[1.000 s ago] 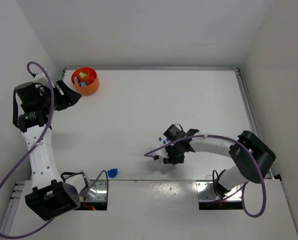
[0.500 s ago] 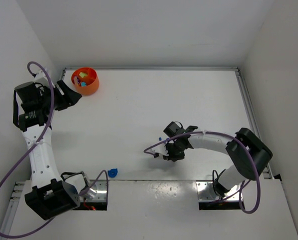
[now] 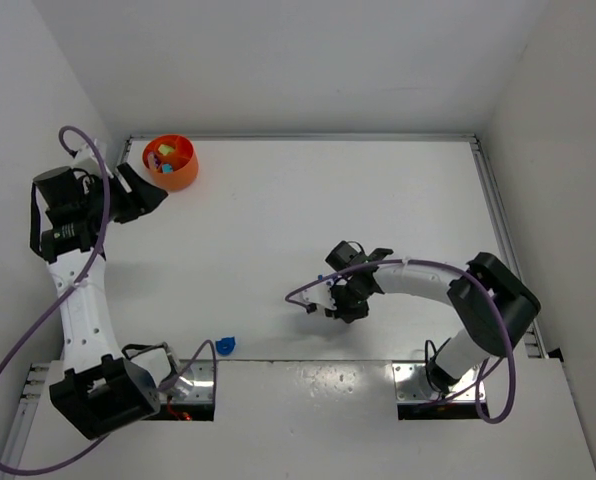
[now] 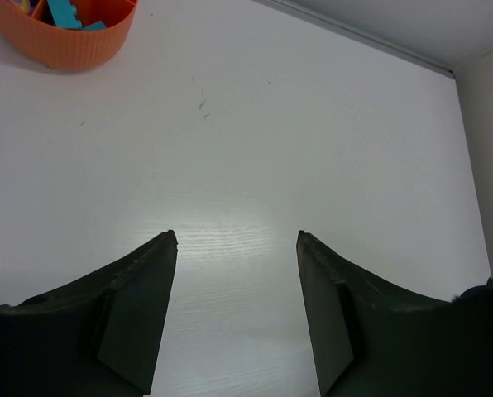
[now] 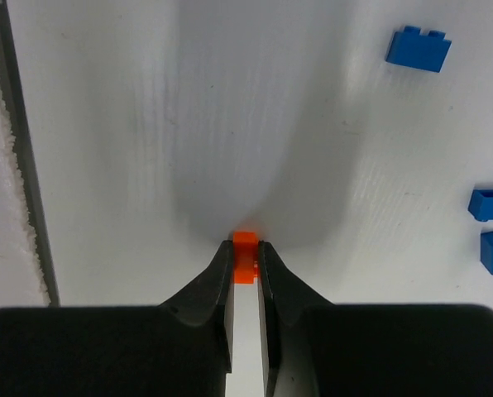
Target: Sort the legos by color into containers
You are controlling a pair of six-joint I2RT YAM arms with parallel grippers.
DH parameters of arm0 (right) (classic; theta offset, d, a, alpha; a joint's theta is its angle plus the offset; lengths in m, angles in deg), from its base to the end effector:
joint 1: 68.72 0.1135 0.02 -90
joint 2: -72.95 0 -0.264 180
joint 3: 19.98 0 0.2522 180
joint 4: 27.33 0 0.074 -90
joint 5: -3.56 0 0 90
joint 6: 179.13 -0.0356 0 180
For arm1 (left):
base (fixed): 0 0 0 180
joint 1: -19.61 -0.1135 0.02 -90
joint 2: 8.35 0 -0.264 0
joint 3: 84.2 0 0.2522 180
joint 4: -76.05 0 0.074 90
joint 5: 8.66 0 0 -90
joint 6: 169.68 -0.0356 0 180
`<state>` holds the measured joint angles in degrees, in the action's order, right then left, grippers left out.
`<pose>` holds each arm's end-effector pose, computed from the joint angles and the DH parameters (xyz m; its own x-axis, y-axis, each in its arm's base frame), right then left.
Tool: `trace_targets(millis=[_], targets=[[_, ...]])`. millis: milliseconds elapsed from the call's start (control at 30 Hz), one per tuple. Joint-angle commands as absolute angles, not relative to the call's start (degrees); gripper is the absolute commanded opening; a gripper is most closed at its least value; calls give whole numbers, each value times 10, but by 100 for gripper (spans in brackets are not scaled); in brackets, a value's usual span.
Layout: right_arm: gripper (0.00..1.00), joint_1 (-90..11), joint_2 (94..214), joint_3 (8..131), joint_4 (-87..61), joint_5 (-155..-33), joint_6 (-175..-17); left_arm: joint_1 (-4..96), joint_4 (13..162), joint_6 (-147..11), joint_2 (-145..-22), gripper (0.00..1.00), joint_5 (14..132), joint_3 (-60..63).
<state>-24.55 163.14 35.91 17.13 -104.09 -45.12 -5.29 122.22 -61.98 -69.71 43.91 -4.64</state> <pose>0.1720 0.1821 0.1295 -0.0152 -0.9378 -0.3468 -0.9968 -0.0129 0.0785 0.2117 0.0744 0.3760 -0.4517 -0.4758 -0.7547 0.0160 0.8415 -0.5401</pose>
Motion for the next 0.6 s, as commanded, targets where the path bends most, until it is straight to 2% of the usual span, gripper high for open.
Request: trace_targets(millis=[0, 100, 133, 233, 267, 300, 367, 567], targets=[[0, -250, 1657, 404, 220, -1070, -492, -60, 1171, -601, -652, 66, 400, -91], [0, -250, 1657, 517, 235, -1139, -576, -60, 1138, -581, -620, 67, 357, -133], [0, -250, 1657, 571, 235, -1157, -625, -60, 1122, -564, -613, 67, 318, -160], [0, -250, 1657, 635, 169, -1205, -707, -54, 1107, -512, -623, 67, 242, -216], [0, -250, 1657, 672, 149, -1211, -755, -54, 1059, -482, -623, 67, 168, -238], [0, -250, 1668, 700, 139, -1219, -774, -54, 1023, -444, -623, 67, 145, -259], [0, -250, 1698, 763, 101, -1235, -842, -49, 935, -352, -613, 67, 127, -306], [0, -237, 1776, 902, 44, -1265, -920, 22, 874, -242, -631, 71, 143, -305]])
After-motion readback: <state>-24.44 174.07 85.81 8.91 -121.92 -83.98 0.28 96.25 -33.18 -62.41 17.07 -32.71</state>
